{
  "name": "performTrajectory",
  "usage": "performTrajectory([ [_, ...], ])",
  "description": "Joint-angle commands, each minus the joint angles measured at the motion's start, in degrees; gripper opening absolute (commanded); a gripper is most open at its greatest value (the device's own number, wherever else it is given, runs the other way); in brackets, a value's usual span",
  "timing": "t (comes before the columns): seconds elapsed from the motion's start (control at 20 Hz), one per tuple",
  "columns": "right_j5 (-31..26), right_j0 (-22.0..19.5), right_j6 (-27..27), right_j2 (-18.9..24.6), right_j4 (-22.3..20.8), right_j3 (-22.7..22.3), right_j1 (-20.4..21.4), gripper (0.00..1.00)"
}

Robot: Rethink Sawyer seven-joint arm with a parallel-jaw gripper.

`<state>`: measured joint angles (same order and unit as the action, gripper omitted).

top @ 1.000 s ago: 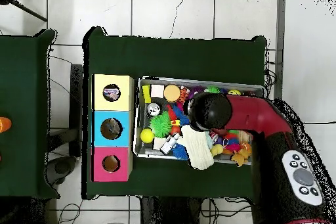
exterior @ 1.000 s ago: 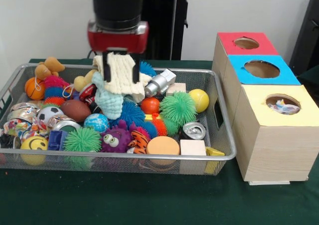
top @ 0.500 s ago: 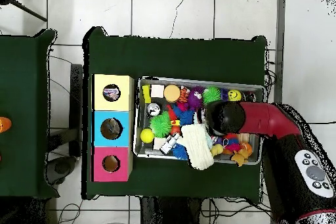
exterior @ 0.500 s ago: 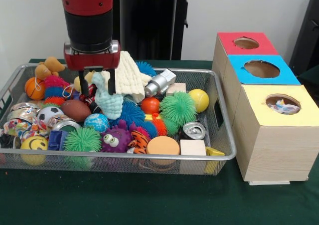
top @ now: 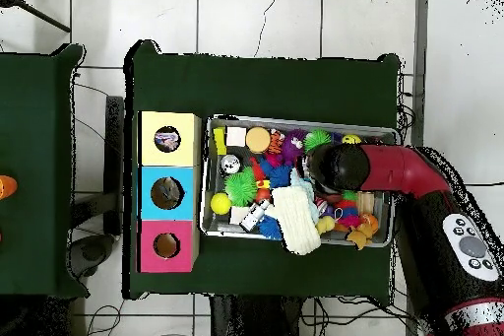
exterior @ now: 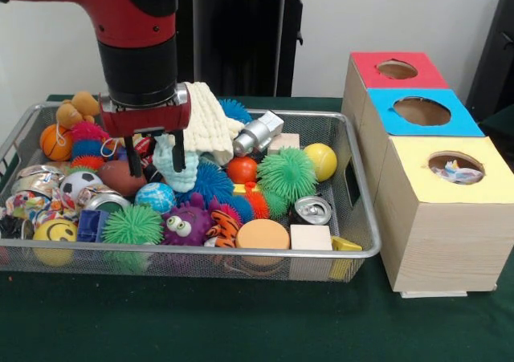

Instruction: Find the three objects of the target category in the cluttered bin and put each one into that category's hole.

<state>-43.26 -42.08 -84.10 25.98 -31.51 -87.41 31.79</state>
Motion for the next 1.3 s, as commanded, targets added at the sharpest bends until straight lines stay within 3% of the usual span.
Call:
performTrajectory([
  [0.05, -11.41, -1.69, 25.91, 6.82, -4.07, 9.86, -4.66, 1.0],
  [0.25, -15.61, -1.81, 30.57, 9.17, -3.75, 16.92, -7.35, 1.0],
  [0.45, -24.46, 0.22, 34.39, 10.02, -3.72, 26.43, -9.36, 1.0],
  [0.75, -36.29, 1.09, 46.16, 10.93, -8.29, 39.73, -10.86, 1.0],
  [0.85, -38.3, 0.97, 48.45, 11.26, -9.14, 42.15, -11.55, 1.0],
  [0.95, -38.68, 0.3, 49.76, 11.01, -9.12, 41.02, -10.99, 1.0],
  [1.2, -34.28, -3.22, 51.27, 9.62, -7.24, 31.42, -6.48, 1.0],
  [1.3, -34.52, -3.11, 51.33, 9.6, -6.67, 31.67, -6.59, 1.0],
])
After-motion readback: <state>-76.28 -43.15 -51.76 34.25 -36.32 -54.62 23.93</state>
